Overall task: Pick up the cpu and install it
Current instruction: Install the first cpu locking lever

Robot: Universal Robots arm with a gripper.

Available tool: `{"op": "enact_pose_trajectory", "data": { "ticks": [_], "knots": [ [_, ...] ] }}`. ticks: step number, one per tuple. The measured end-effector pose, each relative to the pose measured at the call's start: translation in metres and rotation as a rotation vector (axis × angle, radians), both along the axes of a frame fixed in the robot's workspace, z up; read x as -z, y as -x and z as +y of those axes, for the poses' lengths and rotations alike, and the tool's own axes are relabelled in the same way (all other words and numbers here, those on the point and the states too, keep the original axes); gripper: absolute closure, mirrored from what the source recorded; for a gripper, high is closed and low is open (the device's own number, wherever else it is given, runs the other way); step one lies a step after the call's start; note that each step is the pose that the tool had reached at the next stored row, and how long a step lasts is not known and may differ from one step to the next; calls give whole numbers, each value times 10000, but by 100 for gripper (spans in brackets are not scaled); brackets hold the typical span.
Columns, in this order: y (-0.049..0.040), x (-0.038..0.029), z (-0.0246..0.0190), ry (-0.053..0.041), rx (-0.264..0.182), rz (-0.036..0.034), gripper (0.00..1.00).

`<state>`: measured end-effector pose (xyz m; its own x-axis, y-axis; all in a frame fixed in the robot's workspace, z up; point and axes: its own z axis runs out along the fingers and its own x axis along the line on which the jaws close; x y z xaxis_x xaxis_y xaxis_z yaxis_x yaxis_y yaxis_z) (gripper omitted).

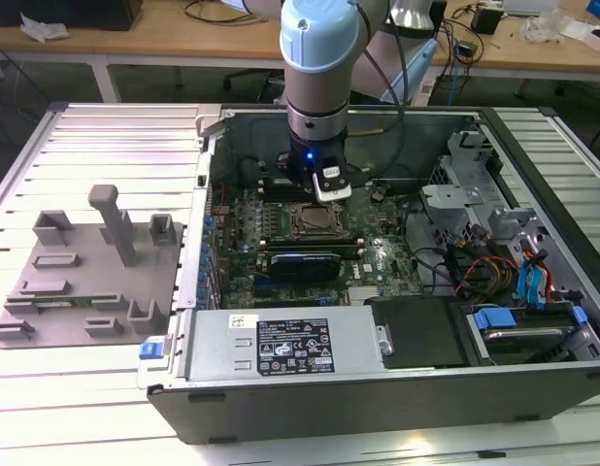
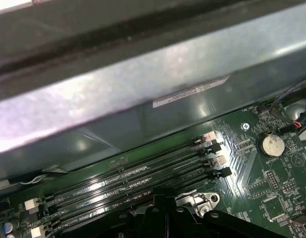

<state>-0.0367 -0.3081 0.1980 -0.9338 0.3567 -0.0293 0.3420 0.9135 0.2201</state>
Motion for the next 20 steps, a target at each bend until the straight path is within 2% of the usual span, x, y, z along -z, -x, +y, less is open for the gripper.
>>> {"op": "enact_pose_trajectory", "data": {
  "ticks": [6, 14, 20],
  "knots": [
    [0, -7, 0, -1, 3, 0, 89],
    [0, -107, 0, -2, 4, -1, 89],
    [8, -110, 3, -2, 5, -11, 89]
  ]
}}
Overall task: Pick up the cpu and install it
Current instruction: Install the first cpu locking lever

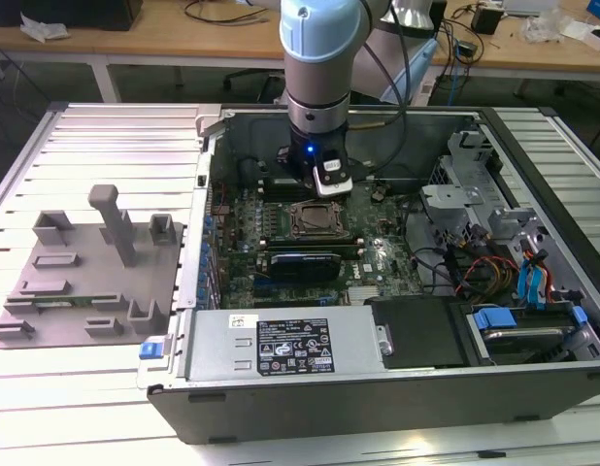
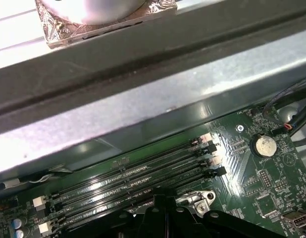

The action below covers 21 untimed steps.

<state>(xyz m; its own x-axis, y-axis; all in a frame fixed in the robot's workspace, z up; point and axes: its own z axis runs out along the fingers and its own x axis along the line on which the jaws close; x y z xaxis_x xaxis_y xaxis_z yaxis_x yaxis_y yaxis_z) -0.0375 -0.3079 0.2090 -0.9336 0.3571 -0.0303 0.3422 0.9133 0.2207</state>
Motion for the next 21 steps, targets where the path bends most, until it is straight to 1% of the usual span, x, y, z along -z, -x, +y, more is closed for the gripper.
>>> {"op": "enact_pose_trajectory", "data": {
  "ticks": [12, 21],
  "knots": [
    [48, 0, 23, 0, 4, -46, 89],
    [61, 0, 35, 3, 50, -87, 89]
  ]
}}
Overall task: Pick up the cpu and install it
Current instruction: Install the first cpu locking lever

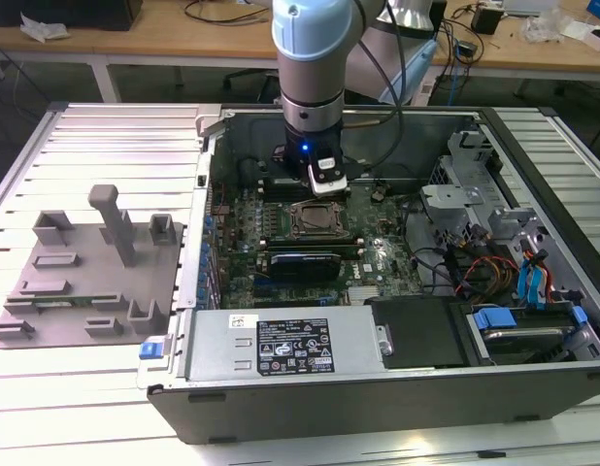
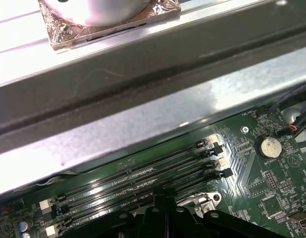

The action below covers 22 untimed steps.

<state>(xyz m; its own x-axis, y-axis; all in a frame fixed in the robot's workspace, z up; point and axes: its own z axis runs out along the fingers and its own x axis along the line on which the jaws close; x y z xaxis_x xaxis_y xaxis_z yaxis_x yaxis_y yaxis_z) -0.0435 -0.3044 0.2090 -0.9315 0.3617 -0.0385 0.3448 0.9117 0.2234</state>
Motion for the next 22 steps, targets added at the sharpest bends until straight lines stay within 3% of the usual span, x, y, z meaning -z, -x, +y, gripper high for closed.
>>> {"op": "enact_pose_trajectory", "data": {
  "ticks": [10, 16, 20, 22],
  "knots": [
    [0, 22, 0, 53, 25, -171, 89],
    [9, 42, 1, 51, 29, -345, 89],
    [62, 44, 0, 56, 30, -462, 89],
    [68, 45, 2, 74, 30, -493, 89]
  ]
}}
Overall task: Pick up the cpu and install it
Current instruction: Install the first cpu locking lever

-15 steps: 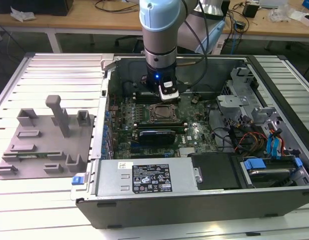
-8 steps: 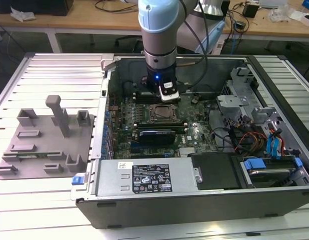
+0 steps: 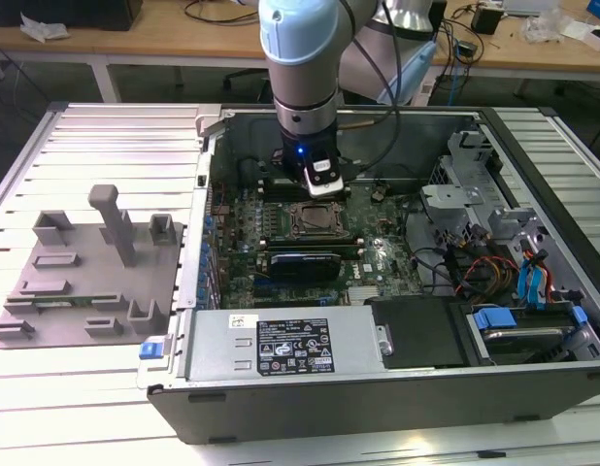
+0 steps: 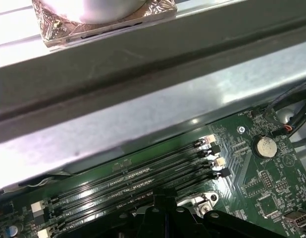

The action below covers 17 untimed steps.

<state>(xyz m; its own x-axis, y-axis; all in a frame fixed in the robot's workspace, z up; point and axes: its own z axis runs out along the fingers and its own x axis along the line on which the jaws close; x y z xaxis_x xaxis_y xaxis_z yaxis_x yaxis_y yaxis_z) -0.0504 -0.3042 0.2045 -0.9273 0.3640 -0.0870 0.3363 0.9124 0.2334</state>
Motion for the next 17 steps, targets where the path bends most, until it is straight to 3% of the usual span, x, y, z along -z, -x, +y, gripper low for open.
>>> {"op": "enact_pose_trajectory", "data": {
  "ticks": [13, 17],
  "knots": [
    [13, 19, 26, 88, 1, -148, 89],
    [16, 35, 26, 148, 0, -230, 89]
  ]
}}
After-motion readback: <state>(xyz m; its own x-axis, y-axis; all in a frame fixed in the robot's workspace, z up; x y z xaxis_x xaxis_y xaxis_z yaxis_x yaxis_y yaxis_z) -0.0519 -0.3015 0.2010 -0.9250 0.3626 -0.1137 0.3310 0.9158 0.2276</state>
